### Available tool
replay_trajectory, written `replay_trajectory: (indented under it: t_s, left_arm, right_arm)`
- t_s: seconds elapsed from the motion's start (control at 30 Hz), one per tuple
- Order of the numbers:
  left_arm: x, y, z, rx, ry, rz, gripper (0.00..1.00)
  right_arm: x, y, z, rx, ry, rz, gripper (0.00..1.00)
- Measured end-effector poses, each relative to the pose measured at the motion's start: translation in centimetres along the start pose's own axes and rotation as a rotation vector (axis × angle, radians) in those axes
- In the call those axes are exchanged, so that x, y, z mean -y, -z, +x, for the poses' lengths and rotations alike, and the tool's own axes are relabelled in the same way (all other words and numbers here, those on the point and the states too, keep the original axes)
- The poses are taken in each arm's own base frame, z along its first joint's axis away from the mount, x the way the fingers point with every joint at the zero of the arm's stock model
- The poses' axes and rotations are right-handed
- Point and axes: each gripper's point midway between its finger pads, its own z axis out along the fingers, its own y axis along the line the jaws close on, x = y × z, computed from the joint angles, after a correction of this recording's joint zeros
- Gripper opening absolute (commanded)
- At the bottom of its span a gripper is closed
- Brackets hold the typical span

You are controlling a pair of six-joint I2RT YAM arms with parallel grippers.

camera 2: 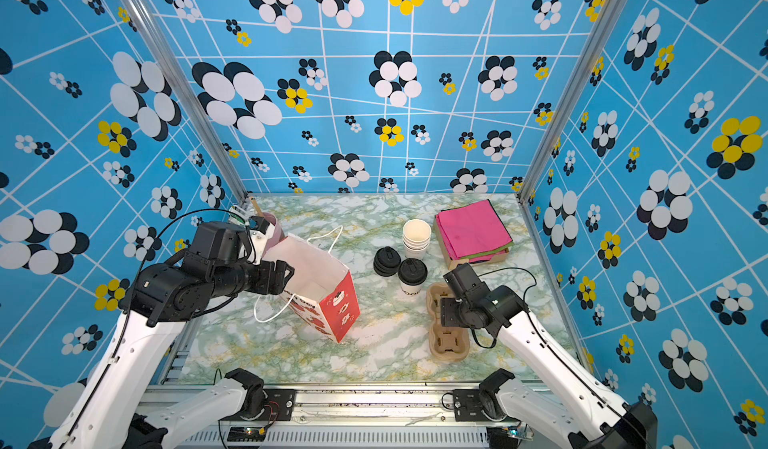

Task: Pack the takeout coffee
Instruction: 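Hold the bag open with the left gripper while the right gripper grasps the pulp carrier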

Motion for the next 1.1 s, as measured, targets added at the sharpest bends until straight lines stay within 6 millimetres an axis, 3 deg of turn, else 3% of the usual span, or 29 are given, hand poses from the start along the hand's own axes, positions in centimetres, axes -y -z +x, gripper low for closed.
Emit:
replay_trajectory:
  t_s: [0.3, 0.6, 1.1]
  left_arm:
    - [-0.2, 0.9, 0.1, 0.075, 0.031, 0.025, 0.84]
    - [0.2, 0.4, 0.5, 0.081, 0.057, 0.063, 0.86]
    - [0.6, 0.5, 0.3, 0.116, 0.082, 0.105, 0.87]
  right_arm:
    - [-0.6, -1.5, 0.5, -0.073, -0.023, 0.004, 0.58]
    - [-1.6, -3.4, 0.4, -0.120, -0.008, 0.016, 0.47]
    - [-1.6, -5.0, 0.8, -0.156, 0.046, 0.092, 0.42]
